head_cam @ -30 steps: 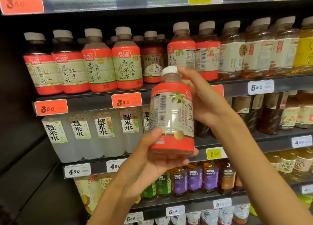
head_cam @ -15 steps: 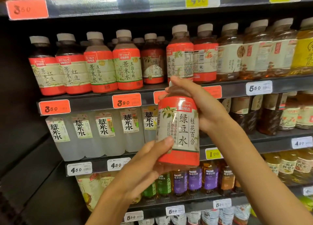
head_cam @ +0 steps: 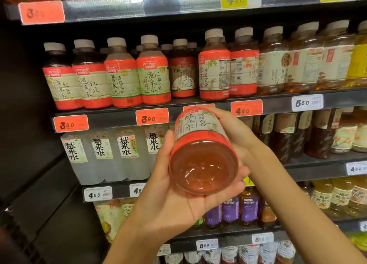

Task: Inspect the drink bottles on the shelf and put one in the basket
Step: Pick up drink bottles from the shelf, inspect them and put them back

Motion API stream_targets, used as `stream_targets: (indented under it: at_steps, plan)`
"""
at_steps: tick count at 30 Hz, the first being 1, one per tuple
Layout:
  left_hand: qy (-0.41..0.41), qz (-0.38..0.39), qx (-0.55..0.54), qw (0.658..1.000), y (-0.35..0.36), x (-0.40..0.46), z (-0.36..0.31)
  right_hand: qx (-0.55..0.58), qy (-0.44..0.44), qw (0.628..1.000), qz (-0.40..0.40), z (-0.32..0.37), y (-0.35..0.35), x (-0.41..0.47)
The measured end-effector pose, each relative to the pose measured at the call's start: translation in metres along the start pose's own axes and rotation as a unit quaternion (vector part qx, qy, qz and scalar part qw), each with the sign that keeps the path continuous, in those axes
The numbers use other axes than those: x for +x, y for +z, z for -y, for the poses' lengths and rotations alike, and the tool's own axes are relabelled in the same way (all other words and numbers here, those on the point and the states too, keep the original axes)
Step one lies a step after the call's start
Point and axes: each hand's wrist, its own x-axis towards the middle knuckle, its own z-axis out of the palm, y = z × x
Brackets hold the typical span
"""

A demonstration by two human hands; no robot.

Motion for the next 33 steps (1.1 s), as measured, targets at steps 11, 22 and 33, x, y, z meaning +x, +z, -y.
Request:
stream_targets:
  at_steps: [11, 22, 33]
  plan:
    - [0.001, 0.007, 0.094, 0.996, -0.026, -0.006, -0.009, -0.034, -0.045, 0.997, -0.043, -0.001, 0.002, 0.007]
    - [0.272, -0.202, 0.586, 0.736, -0.04, -0.003, -0.023, -0.185, -0.324, 0.922, -0.099, 0.01, 0.022, -0.006]
    - [0.231, -0.201, 0.532, 0.79, -0.048, 0.006, -0.021, -0.252, -0.181, 0.95, -0.049, 0.03, 0.017, -0.008]
